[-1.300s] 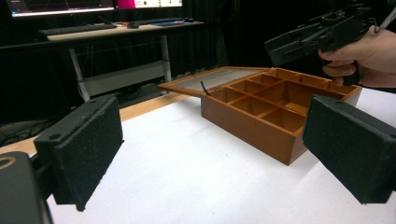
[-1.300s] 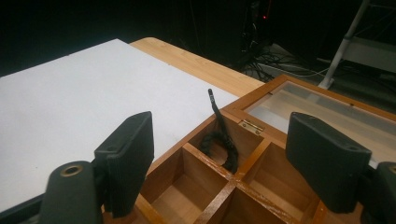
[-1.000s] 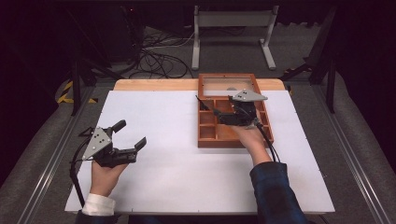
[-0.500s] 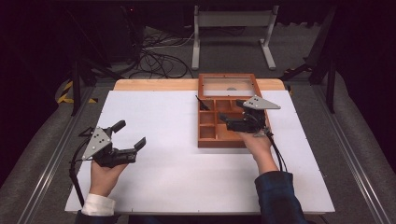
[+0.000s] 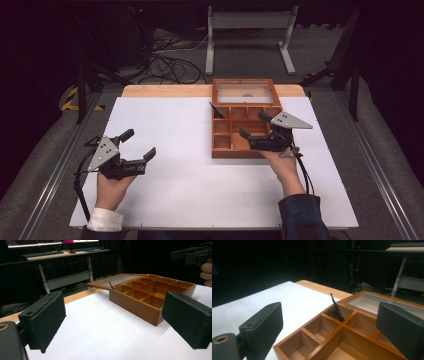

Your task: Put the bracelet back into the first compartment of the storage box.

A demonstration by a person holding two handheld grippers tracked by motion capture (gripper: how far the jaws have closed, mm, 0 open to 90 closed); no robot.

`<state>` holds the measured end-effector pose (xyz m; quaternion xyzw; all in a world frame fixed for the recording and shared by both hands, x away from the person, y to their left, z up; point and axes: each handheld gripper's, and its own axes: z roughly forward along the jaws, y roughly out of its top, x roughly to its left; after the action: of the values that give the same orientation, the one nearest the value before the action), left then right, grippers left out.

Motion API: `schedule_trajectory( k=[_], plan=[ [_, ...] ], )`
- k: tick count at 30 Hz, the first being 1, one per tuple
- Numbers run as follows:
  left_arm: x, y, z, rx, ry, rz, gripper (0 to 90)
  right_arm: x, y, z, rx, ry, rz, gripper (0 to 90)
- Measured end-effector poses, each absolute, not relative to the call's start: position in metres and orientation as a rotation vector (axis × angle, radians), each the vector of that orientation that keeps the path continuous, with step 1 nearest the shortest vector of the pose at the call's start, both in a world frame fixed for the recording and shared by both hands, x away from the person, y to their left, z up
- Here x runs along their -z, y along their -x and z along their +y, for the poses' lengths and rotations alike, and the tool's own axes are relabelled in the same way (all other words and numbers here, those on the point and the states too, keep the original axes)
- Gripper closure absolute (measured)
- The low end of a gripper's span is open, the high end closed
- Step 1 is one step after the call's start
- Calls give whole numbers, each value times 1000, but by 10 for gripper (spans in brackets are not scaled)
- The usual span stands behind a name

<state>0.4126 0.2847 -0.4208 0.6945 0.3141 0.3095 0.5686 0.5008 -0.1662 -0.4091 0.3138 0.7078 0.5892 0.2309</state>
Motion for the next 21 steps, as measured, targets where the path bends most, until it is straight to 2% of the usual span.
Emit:
schedule_trajectory(
  k=[21],
  plan=[
    [422,-413,284,-729,-1636,740,58,426,-470,-192,-1627,-845,1920,63]
  ],
)
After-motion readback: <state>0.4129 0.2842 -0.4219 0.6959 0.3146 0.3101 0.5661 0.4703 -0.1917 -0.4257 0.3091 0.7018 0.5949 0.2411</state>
